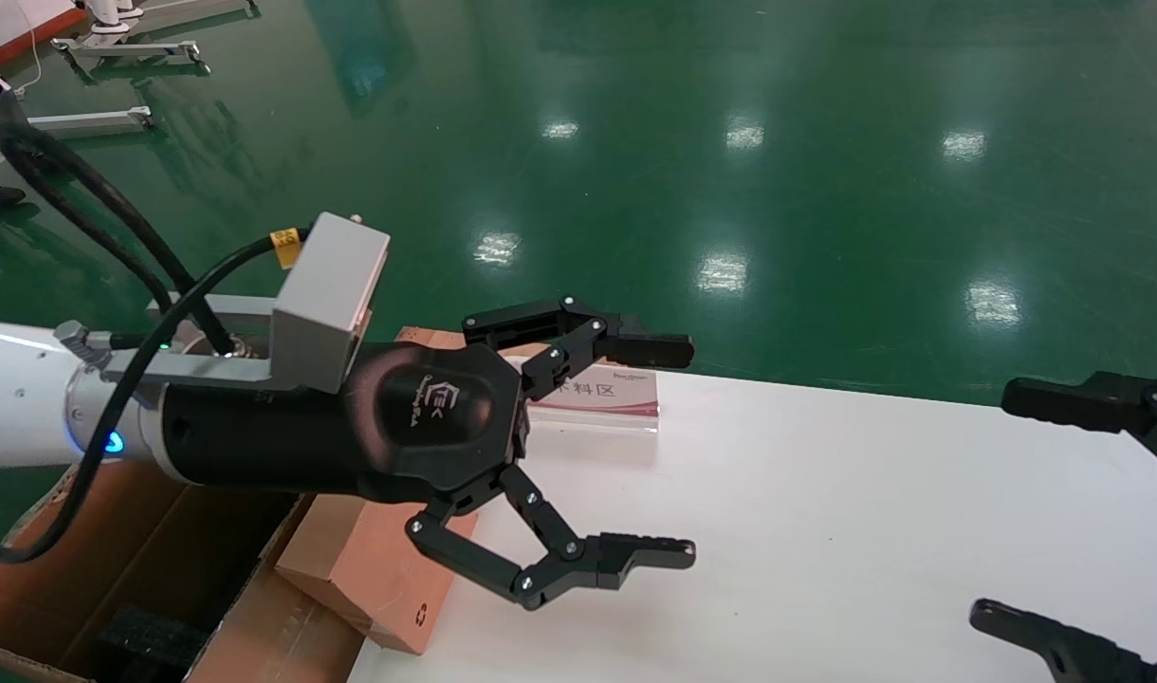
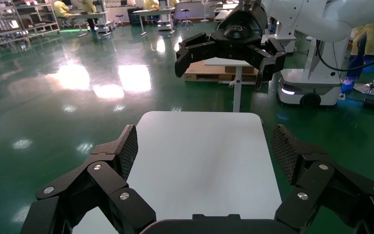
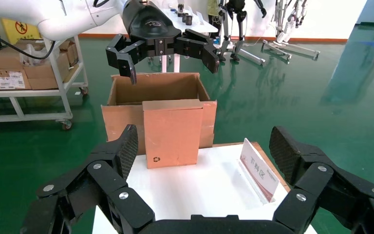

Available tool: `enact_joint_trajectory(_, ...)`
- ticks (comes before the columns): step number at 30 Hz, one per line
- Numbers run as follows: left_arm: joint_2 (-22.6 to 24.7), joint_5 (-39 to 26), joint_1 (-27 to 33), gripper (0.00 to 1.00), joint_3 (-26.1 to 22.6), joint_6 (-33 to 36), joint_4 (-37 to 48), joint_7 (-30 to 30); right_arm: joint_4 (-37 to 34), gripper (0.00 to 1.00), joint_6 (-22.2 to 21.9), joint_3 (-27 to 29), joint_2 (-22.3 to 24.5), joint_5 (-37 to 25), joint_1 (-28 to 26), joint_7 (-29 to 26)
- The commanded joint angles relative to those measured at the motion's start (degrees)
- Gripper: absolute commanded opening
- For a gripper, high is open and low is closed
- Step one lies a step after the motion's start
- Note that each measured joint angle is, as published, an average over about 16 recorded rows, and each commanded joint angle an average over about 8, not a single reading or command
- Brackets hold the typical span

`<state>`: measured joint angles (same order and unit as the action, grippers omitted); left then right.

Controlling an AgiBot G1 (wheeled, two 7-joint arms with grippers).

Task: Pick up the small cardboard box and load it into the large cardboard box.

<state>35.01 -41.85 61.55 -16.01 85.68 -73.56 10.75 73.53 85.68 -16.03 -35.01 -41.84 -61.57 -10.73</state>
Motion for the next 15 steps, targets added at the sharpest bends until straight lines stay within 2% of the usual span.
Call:
enact_joint_trajectory(1, 0.0, 0.0, 0.0, 1.0, 0.0, 0.0, 0.0, 0.0, 0.0, 1.0, 0.0, 0.0, 0.0, 0.0, 0.0, 0.0)
enact_joint_trajectory(15, -0.08, -0.46, 0.06, 1.0, -0.22, 0.01, -0.08, 0.12, -0.01, 1.0, 0.0, 0.0, 0.0, 0.0, 0.0, 0.0)
